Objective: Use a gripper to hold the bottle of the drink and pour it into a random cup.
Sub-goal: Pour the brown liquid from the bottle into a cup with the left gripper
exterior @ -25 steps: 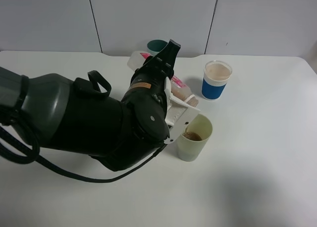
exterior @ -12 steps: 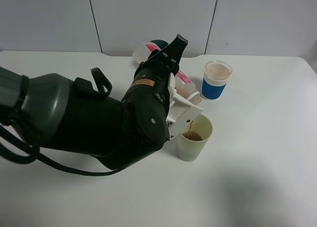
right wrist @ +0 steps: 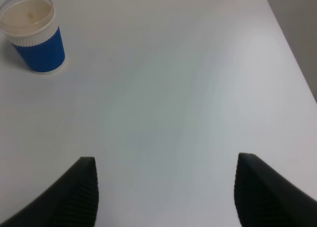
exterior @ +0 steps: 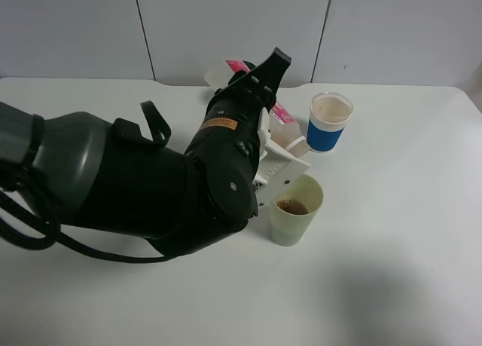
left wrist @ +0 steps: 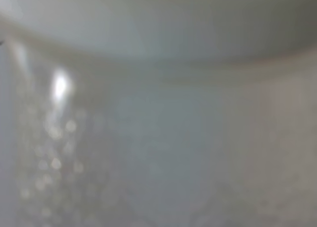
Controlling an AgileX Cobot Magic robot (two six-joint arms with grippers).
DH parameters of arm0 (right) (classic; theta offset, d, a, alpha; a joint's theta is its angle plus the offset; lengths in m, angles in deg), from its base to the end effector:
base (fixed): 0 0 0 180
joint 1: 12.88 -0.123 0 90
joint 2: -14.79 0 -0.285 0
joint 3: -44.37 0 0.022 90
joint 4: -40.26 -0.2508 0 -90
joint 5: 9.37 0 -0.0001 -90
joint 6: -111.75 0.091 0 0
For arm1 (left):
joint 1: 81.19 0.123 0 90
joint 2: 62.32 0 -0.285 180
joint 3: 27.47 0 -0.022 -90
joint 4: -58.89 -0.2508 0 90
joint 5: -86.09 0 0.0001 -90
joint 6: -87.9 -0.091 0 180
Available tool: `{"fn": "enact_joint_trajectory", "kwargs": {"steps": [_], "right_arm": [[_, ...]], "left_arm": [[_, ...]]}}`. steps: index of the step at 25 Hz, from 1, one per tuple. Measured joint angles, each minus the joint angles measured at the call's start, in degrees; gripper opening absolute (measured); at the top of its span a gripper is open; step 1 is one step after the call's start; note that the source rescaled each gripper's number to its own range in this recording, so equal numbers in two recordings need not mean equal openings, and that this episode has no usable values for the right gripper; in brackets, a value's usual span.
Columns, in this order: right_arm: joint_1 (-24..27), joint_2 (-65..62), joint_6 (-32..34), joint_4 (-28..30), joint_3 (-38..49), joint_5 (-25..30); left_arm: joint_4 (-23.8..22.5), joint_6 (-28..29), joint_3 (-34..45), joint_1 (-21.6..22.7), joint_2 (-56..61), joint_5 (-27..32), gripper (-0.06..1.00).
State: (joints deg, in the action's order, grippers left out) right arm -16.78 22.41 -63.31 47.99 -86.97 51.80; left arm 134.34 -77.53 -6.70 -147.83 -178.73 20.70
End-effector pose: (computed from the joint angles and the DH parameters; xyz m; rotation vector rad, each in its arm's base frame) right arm -0.0050 -0.0111 0.2769 0.0254 2.0429 -0.0652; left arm 0.2140 -0.2936 0.1955 1.7821 0.8795 1.4790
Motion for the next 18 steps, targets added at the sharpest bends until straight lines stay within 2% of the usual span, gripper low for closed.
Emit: {"fn": "enact_joint_trajectory", "kwargs": {"steps": [9,13,18], "right_arm": [[0.00,0.00,0.00,0.00,0.00,0.00],[0.00,0.00,0.00,0.00,0.00,0.00],[0.00,0.00,0.00,0.00,0.00,0.00]], "left_arm": [[-2.10,0.01,0.00,0.00,0.00,-0.75,0.04],[-0.13,1.78,0.00,0.00,0.00,-0.03,0.04],[4.96,5.89,0.00,0.00,0.00,3.69,0.04]]}}
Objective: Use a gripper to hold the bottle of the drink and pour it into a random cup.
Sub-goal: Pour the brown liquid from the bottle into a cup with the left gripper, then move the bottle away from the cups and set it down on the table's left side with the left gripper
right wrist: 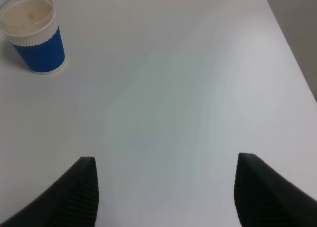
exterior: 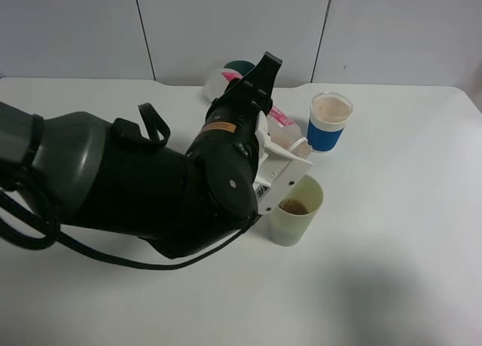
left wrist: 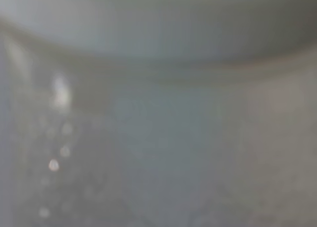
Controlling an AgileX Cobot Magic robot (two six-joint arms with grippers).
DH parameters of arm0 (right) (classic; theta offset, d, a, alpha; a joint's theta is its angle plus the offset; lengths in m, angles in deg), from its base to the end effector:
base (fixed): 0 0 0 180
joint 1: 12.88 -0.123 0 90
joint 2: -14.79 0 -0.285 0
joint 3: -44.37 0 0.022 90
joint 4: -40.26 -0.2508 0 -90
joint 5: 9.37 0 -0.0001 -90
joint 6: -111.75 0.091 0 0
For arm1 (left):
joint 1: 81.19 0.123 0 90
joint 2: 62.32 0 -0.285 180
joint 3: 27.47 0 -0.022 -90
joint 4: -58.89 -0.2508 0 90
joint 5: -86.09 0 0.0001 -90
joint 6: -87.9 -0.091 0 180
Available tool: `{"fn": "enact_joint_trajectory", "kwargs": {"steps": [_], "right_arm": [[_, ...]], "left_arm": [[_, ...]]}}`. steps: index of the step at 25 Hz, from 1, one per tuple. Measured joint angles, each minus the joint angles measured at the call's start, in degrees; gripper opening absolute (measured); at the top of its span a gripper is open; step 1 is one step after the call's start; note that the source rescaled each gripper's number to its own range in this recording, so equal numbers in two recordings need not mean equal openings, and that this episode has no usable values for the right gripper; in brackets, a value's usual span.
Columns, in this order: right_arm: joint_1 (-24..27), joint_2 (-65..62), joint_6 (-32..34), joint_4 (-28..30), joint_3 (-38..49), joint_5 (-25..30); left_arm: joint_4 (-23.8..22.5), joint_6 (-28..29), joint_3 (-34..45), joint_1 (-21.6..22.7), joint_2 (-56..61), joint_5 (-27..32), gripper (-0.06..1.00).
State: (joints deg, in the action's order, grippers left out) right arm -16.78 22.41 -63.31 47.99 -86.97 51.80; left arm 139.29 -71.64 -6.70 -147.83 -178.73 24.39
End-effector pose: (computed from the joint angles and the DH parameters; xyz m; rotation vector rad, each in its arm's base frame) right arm -0.0050 -0.0111 0.2769 0.0254 2.0429 -0.0652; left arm 0.2123 -0.2923 0.1866 1.7698 1.0476 1.3297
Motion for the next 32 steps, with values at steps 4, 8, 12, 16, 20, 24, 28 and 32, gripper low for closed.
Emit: {"fn": "enact_joint_trajectory", "kwargs": {"steps": [4,8,12,16,20,24,28,32], "right_arm": [[0.00,0.00,0.00,0.00,0.00,0.00],[0.00,0.00,0.00,0.00,0.00,0.00],[0.00,0.00,0.00,0.00,0.00,0.00],[0.00,0.00,0.00,0.00,0.00,0.00],[0.00,0.00,0.00,0.00,0.00,0.00],[0.00,0.00,0.00,0.00,0.00,0.00],[0.00,0.00,0.00,0.00,0.00,0.00],[0.00,0.00,0.00,0.00,0.00,0.00]], "left_arm": [[3.93,2.86,0.00,0.06,0.00,4.77,0.04],[3.53,10.61,0.00,1.24,0.00,7.88,0.04],[-2.36,26.03,0.00,3.90,1.01,8.29,0.04],[-10.08,41.30,0.00,6.85,3.38,8.36,0.04],[-15.17,51.44,0.00,9.36,5.74,10.66,0.04],[-19.51,60.31,0.00,11.82,7.93,13.57,0.04],[-26.49,71.87,0.00,15.14,10.02,18.50,0.04],[-39.33,91.01,0.00,19.61,11.99,25.41,0.04]]}}
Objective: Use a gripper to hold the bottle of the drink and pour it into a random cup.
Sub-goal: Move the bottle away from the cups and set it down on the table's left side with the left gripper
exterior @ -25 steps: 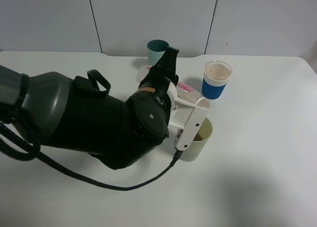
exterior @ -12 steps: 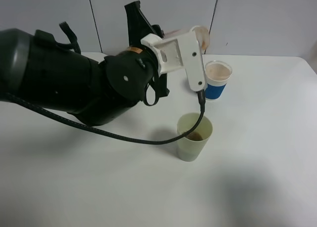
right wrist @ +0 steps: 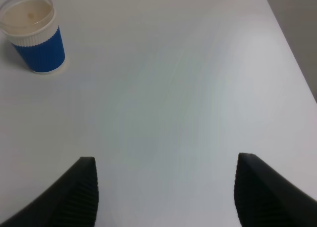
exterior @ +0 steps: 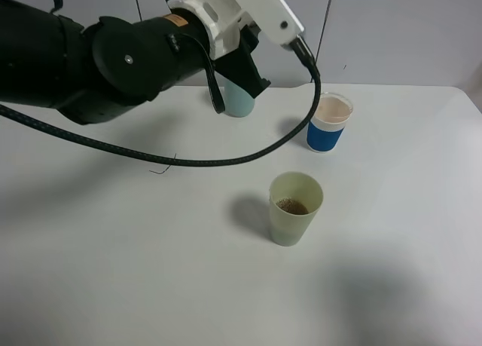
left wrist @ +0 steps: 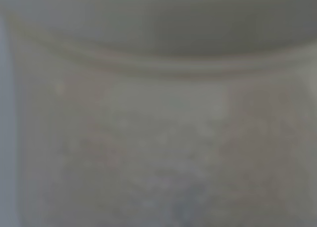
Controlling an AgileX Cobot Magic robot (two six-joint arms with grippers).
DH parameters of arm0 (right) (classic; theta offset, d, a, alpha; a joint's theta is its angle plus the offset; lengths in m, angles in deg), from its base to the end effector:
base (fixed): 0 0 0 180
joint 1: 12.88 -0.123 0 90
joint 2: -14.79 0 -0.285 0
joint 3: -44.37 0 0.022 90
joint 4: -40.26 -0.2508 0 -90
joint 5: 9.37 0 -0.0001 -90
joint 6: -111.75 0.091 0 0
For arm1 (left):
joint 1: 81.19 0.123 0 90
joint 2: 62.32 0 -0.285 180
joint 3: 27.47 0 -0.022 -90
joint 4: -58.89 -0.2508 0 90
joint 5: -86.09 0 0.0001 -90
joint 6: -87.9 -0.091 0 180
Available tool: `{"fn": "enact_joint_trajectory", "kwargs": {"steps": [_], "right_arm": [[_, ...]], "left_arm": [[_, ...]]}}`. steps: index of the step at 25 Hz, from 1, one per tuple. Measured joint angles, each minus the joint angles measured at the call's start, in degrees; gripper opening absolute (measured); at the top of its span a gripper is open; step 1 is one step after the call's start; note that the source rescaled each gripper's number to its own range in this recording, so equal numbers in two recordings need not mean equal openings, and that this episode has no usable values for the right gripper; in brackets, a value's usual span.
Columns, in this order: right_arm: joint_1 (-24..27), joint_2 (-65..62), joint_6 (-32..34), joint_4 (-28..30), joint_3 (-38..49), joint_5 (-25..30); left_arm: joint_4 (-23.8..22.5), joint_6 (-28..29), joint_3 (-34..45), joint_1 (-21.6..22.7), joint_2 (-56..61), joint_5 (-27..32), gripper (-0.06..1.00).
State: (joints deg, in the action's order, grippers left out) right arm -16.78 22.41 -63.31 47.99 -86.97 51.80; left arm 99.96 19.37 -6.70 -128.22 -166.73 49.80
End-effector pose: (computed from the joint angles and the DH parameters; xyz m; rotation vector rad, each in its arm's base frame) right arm -0.0050 -0.0111 0.2769 0.0254 2.0429 -0.0652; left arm 0.2794 -0.2481 0.2634 0.8352 1.4496 0.1562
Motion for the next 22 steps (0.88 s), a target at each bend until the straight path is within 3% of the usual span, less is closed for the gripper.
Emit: {"fn": "enact_joint_trajectory", "kwargs": {"steps": [6,11,14,17,22], "right_arm": [[0.00,0.00,0.00,0.00,0.00,0.00],[0.00,0.00,0.00,0.00,0.00,0.00],[0.00,0.00,0.00,0.00,0.00,0.00],[0.00,0.00,0.00,0.00,0.00,0.00],[0.00,0.00,0.00,0.00,0.00,0.00]], "left_arm": [[-27.06,34.96,0.00,8.58,0.42,12.25,0.04],[-48.17,57.49,0.00,14.85,0.42,20.52,0.04],[-56.56,69.74,0.00,17.63,0.42,23.76,0.04],[-57.50,76.68,0.17,19.94,0.42,24.77,0.04],[-49.64,74.00,4.29,23.95,0.46,18.98,0.04]]}}
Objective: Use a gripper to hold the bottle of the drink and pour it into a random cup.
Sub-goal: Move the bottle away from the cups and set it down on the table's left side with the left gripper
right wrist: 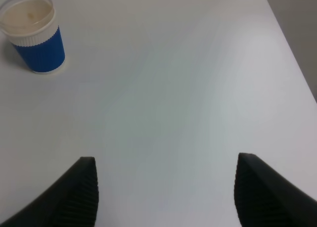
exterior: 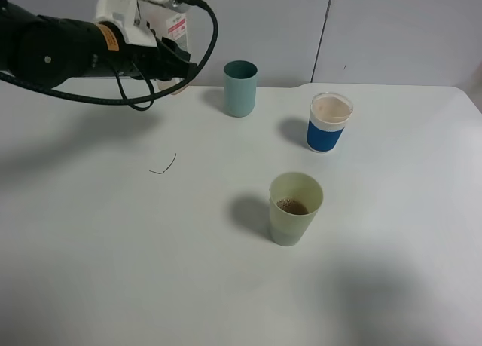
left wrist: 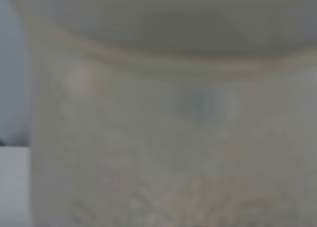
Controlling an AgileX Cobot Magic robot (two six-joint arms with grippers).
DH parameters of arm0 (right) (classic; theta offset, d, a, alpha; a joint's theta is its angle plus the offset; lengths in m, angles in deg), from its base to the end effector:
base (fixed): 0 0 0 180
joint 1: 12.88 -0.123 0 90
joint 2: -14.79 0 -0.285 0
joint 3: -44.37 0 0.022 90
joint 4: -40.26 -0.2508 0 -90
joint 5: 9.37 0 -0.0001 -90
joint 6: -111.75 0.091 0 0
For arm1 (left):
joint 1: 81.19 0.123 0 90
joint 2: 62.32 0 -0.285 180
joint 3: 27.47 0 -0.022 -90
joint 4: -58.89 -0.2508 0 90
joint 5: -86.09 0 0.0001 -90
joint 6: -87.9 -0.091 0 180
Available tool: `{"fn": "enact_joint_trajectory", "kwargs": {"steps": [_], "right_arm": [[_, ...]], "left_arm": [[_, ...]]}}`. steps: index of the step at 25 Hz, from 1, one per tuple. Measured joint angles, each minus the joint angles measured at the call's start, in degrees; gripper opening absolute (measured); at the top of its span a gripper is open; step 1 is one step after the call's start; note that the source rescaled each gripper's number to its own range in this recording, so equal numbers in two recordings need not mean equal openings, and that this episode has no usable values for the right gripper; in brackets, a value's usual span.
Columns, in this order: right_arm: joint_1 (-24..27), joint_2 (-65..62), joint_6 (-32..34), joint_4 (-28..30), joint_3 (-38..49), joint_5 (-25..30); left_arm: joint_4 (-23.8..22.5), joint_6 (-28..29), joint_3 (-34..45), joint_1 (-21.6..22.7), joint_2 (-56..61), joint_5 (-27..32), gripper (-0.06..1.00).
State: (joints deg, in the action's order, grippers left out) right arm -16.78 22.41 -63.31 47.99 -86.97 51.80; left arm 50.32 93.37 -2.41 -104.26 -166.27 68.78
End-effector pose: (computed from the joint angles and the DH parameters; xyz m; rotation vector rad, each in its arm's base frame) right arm -0.0050 -0.0111 0.2769 0.0254 2.0429 -0.0652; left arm 0.3313 -0.1455 0.2248 0.4666 1.9063 -0.2772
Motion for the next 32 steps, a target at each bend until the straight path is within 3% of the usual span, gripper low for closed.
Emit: {"fn": "enact_joint_trajectory", "kwargs": {"steps": [8,16,25,32], "right_arm": [[0.00,0.00,0.00,0.00,0.00,0.00],[0.00,0.00,0.00,0.00,0.00,0.00],[0.00,0.00,0.00,0.00,0.00,0.00],[0.00,0.00,0.00,0.00,0.00,0.00]], "left_arm": [[13.94,-9.15,10.75,2.44,0.00,-13.86,0.04],[26.06,-13.94,14.54,2.44,-3.38,-15.98,0.04],[25.71,-14.11,14.59,0.92,-8.43,-18.45,0.04],[27.12,-14.11,15.62,-1.82,-11.06,-23.79,0.04]]}}
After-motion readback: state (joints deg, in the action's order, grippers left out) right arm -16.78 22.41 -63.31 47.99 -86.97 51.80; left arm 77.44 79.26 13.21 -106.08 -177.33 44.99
